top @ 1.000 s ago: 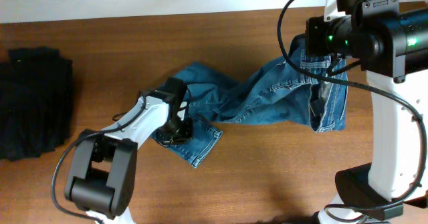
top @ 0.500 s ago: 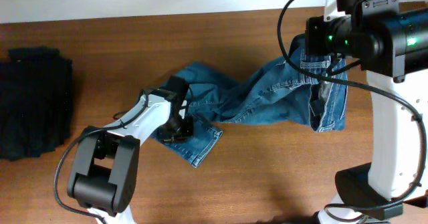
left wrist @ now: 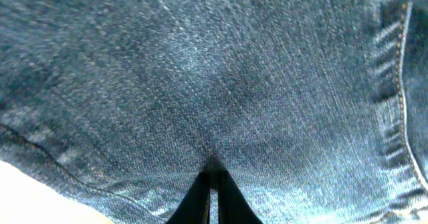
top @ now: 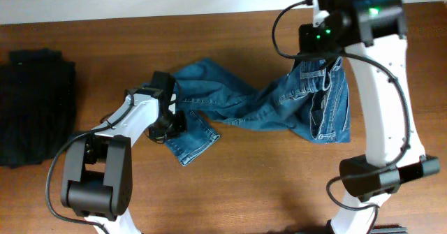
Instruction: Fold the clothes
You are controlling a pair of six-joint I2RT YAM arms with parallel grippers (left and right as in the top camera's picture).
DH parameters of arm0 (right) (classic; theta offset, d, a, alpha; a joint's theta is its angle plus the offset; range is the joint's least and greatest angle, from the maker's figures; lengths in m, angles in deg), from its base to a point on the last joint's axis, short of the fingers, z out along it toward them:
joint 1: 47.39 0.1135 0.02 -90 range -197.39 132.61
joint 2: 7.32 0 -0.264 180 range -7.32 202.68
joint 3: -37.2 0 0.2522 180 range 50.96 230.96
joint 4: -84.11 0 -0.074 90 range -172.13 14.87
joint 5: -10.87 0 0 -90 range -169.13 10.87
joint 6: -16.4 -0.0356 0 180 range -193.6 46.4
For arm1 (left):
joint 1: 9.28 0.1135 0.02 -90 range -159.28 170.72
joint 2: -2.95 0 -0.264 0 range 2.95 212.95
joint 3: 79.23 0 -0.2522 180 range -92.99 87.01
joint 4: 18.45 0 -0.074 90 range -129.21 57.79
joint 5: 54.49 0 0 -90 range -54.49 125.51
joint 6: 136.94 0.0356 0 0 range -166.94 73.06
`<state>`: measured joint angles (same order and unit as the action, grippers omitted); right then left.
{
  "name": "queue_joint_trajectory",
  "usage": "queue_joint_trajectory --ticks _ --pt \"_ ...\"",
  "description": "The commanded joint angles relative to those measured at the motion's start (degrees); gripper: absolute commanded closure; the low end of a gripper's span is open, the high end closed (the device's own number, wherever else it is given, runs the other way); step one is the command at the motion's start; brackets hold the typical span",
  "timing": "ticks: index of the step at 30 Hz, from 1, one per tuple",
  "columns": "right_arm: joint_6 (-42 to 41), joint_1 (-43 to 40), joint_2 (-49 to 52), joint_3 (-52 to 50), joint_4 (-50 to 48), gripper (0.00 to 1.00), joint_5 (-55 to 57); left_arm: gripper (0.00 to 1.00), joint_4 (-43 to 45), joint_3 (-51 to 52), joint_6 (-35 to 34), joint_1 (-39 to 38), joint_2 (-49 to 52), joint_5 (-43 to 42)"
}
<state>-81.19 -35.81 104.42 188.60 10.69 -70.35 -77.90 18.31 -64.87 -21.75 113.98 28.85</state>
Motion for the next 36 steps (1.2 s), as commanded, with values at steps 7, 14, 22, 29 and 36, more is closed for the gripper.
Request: queue_joint_trajectory --ticks 7,14,22,29,36 --pt "-0.37 -1.18 0.26 -13.33 -7.15 0.96 1.6 0.94 -0.83 -3.08 2.56 2.01 5.22 20.5" --pt "-0.39 -8.2 0.26 -19.32 -10.75 0.96 3.5 0.94 -3.02 -7.82 6.08 2.8 5.22 27.06" --pt "-0.35 -19.17 0.28 -22.47 -15.82 0.96 -0.07 0.94 -2.43 -8.61 6.08 4.2 5.22 27.91" --pt "1.2 -24.0 1.62 -26.84 -23.23 0.96 -0.83 0.94 0.39 -8.61 6.19 4.0 5.22 27.21" --pt "1.38 -26.86 4.24 -28.48 -29.9 0.96 -0.2 0.95 3.3 -8.61 11.67 4.0 5.22 21.4"
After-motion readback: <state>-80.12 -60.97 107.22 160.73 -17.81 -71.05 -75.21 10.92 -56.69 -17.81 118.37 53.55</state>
